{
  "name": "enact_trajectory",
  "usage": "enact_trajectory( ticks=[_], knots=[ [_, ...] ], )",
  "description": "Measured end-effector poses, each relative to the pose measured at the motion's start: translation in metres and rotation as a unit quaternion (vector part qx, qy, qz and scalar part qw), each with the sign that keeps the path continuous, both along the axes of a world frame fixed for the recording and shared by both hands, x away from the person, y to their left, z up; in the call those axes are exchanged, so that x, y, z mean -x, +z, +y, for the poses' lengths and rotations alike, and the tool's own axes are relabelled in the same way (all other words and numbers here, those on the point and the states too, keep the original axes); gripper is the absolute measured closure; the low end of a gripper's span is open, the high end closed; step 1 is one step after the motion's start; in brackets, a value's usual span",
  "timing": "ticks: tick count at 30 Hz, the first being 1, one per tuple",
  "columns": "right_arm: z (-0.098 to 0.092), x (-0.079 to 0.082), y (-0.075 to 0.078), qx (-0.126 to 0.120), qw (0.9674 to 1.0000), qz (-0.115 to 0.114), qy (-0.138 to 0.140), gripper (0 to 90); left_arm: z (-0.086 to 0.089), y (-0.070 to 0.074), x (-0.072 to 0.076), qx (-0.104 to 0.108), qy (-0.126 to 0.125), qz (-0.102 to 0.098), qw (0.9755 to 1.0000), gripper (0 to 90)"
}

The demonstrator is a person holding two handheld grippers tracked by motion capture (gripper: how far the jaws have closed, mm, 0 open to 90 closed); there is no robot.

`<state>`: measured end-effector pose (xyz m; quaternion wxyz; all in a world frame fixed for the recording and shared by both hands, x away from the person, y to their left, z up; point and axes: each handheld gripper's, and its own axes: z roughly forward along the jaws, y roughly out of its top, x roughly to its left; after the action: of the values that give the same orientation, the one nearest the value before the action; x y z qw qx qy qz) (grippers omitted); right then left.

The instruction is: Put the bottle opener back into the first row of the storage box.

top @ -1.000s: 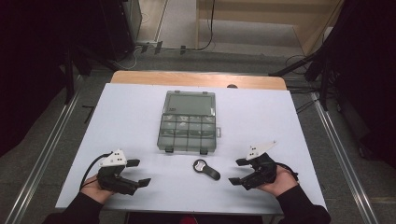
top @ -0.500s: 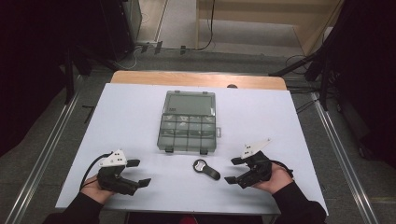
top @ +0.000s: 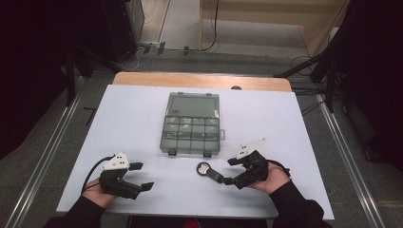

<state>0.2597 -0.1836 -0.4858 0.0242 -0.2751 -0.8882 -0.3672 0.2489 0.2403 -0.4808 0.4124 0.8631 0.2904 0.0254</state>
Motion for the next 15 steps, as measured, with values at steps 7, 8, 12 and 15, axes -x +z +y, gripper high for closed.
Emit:
enact_trajectory(
  ticks=[7,8,12,15],
  knots=[
    [0.011,-0.004,0.001,0.005,1.0000,0.002,0.004,24.1,0.000,0.000,0.000,0.001,-0.001,-0.002,1.0000,14.4],
    [0.013,-0.004,0.001,0.005,1.0000,0.003,0.005,24.2,0.000,0.000,0.000,0.001,-0.002,-0.001,1.0000,14.4],
    [0.020,-0.006,0.001,0.014,0.9999,0.004,0.000,25.2,0.000,0.000,0.000,0.001,-0.001,0.000,1.0000,14.4],
    [0.026,-0.007,0.000,0.025,0.9996,0.009,-0.008,25.7,0.000,0.000,0.000,-0.002,-0.006,0.001,1.0000,14.4]
  ],
)
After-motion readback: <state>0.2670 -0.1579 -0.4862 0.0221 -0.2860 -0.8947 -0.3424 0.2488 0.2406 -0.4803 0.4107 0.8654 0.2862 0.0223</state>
